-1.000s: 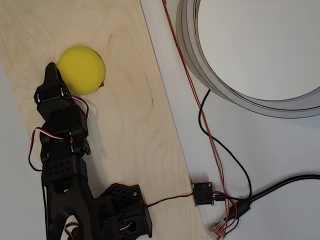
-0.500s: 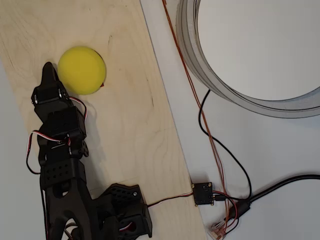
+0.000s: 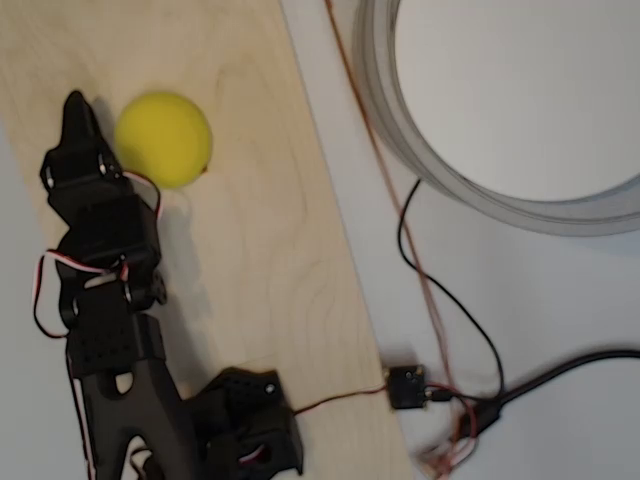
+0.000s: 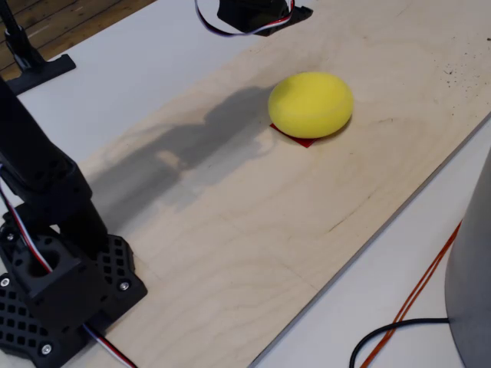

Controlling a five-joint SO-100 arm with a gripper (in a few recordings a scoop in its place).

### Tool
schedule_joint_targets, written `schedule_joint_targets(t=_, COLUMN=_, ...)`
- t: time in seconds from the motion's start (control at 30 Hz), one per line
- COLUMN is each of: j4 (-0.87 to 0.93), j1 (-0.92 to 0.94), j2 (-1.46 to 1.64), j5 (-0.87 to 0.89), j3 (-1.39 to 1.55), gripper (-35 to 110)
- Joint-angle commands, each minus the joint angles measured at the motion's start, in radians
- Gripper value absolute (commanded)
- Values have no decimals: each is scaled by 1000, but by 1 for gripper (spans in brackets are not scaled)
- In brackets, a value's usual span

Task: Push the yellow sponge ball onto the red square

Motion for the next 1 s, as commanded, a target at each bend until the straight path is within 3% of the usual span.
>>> schedule_joint_targets(t=0.0, j4=8, j1=58, j2=-28, j5=-8, j3=-81, gripper=4)
schedule_joint_targets(t=0.33, j4=8, j1=132, j2=-201, j5=-48, j3=-279, gripper=4)
schedule_joint_targets(t=0.97, j4=-40, j1=72, j2=-457, j5=40, j3=-422, gripper=4)
